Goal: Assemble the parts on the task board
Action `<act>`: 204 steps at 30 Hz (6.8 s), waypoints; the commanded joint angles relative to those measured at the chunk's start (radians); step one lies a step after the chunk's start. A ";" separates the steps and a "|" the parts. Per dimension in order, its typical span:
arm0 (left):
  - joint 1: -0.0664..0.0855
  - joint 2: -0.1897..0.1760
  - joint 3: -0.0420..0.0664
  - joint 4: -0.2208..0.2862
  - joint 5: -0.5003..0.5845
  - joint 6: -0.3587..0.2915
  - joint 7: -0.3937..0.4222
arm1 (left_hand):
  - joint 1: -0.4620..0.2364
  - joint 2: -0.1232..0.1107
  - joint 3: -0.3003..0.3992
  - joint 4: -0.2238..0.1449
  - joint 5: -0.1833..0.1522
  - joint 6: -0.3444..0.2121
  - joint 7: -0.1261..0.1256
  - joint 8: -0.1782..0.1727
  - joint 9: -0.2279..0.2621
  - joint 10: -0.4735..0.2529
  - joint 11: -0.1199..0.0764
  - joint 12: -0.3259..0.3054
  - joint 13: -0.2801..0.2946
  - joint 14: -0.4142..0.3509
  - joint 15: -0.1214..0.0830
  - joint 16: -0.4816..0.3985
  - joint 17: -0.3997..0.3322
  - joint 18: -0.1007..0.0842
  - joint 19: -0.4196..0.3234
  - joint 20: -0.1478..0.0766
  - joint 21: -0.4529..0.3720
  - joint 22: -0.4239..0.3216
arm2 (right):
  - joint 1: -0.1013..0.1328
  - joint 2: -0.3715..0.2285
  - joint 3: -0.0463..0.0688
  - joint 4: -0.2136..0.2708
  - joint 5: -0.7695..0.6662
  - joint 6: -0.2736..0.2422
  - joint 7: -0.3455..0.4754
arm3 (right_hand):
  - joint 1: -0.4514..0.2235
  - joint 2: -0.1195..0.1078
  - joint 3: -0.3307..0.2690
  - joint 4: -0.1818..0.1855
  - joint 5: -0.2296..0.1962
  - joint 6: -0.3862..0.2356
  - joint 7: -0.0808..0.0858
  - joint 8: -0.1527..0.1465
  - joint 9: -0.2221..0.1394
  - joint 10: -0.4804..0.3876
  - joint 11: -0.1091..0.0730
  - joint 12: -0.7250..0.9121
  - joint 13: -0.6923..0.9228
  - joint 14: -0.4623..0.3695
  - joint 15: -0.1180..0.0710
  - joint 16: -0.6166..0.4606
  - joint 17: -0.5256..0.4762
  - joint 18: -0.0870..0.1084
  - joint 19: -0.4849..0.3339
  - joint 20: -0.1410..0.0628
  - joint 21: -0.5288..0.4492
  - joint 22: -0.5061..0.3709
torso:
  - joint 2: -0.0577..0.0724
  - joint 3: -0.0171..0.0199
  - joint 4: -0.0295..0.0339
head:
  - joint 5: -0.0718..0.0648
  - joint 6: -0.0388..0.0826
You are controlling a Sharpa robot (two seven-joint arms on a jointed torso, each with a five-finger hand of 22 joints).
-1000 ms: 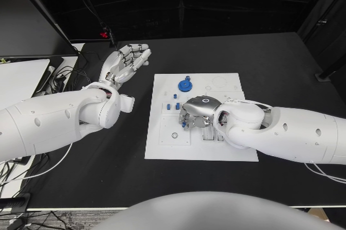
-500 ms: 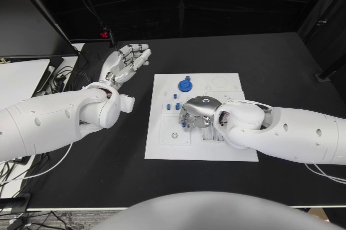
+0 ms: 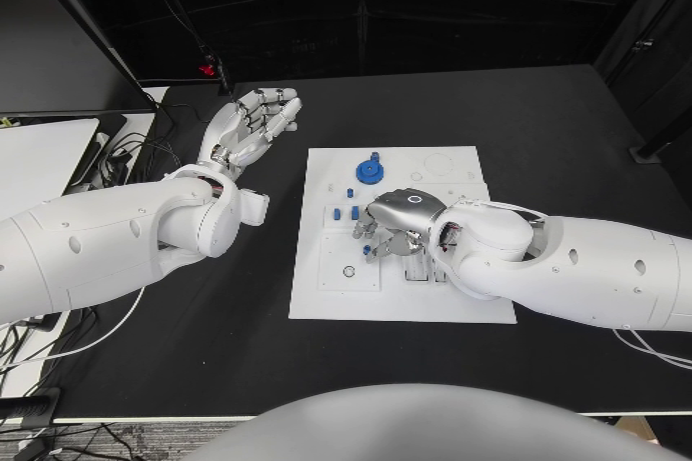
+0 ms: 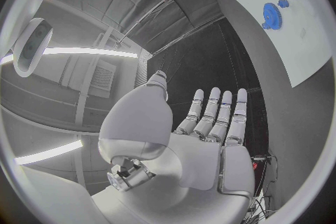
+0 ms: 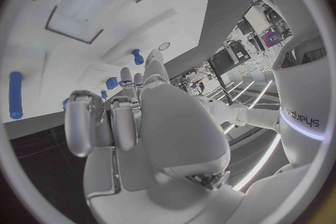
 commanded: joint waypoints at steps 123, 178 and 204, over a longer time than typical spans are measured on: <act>-0.005 0.005 0.001 -0.011 0.001 0.018 0.095 | 0.003 0.017 -0.010 0.000 0.008 -0.009 0.153 0.009 -0.004 -0.005 0.000 0.011 -0.004 -0.007 -0.002 0.013 -0.008 0.002 0.007 -0.001 0.008 -0.001 | 0.088 -0.240 0.003 0.103 0.072 -0.254 0.049 | 0.055 0.000 0.246 -0.009 0.001 0.194 -0.039 0.085 0.023 0.162 -0.052 0.030 -0.001 0.077 -0.032 0.005 0.100 -0.009 0.081 -0.030 0.076 0.237 | -0.004 -0.0021 -0.0004 | -0.013 0.000; -0.005 0.003 0.001 -0.003 0.001 0.012 0.094 | 0.005 0.021 -0.012 -0.001 0.009 -0.010 0.153 0.011 -0.005 -0.005 0.000 0.014 -0.005 -0.007 -0.002 0.016 -0.012 0.002 0.007 -0.001 0.008 -0.001 | 0.024 0.051 0.001 0.014 -0.076 0.127 0.153 | 0.068 0.008 0.251 -0.001 0.001 0.192 -0.035 0.074 0.018 0.161 -0.047 0.006 -0.002 0.078 -0.029 0.009 0.111 -0.008 0.078 -0.029 0.071 0.234 | -0.004 -0.0038 -0.0032 | 0.022 0.000; -0.005 0.003 0.001 -0.003 0.001 0.013 0.093 | 0.005 0.021 -0.012 -0.001 0.009 -0.010 0.153 0.011 -0.005 -0.005 0.000 0.014 -0.005 -0.007 -0.002 0.016 -0.012 0.002 0.007 -0.001 0.008 -0.001 | 0.017 0.066 0.000 0.000 -0.123 0.169 0.142 | 0.067 0.008 0.250 0.001 0.001 0.188 -0.034 0.069 0.017 0.157 -0.045 0.000 -0.002 0.079 -0.027 0.010 0.114 -0.007 0.076 -0.027 0.067 0.233 | -0.004 -0.0025 -0.0032 | 0.016 0.000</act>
